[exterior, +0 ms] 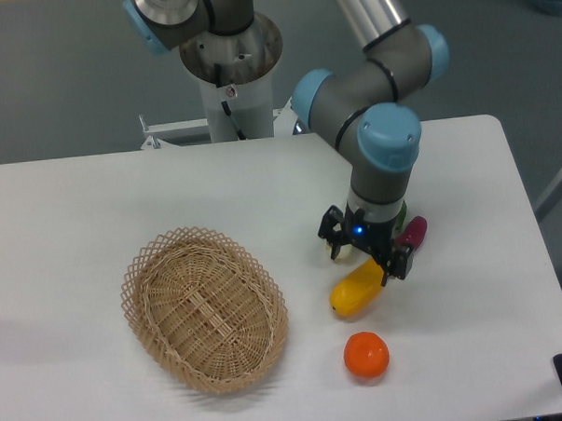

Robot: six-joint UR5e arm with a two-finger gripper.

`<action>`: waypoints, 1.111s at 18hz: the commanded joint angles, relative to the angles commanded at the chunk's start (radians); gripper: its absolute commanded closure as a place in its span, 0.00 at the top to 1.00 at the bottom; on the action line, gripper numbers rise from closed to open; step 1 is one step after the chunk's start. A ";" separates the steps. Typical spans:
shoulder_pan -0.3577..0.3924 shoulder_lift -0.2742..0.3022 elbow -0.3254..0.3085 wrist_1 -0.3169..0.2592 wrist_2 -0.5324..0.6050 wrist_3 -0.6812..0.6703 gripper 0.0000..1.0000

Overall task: Pick up the mango from the table
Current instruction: 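Lower the gripper around the yellow mango and close the fingers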

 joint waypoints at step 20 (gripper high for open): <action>-0.025 -0.044 -0.043 0.066 0.044 -0.008 0.84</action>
